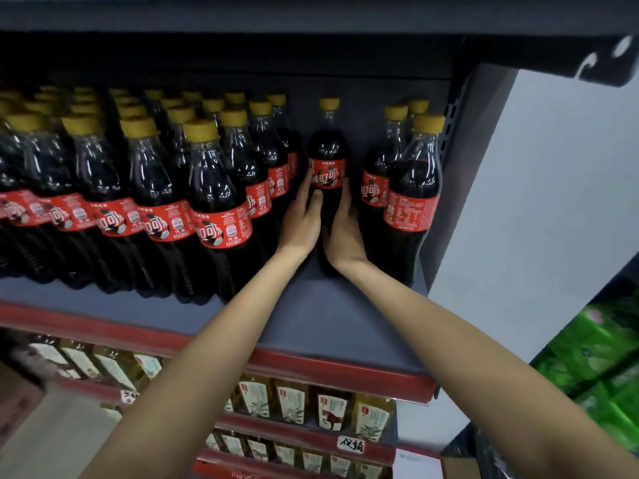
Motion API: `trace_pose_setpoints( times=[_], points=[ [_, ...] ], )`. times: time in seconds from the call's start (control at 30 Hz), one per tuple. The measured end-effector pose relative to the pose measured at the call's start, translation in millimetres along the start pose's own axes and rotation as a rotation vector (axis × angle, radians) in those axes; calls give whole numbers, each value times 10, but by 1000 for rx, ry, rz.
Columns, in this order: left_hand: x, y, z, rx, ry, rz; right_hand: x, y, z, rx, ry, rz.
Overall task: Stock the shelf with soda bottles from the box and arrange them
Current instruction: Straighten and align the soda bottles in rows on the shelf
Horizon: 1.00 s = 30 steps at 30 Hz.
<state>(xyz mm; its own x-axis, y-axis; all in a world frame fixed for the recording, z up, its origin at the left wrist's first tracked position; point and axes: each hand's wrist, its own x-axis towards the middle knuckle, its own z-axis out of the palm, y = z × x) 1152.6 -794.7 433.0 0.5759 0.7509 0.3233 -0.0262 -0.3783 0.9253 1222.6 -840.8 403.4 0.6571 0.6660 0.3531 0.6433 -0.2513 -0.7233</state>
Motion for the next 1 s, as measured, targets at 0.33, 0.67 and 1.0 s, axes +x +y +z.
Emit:
trace_pose_setpoints(
  times=[0.33,0.67,1.0],
  points=[
    [32,48,83,-144,-7,-63,193,108,370,-143,63,-24],
    [-149,204,-15,-96,-52,56,-639,-247,-563,85,-131,-161],
    [-100,155,288,22,-460,-2,-1231,143,-1068,-39,330,-259]
  ],
)
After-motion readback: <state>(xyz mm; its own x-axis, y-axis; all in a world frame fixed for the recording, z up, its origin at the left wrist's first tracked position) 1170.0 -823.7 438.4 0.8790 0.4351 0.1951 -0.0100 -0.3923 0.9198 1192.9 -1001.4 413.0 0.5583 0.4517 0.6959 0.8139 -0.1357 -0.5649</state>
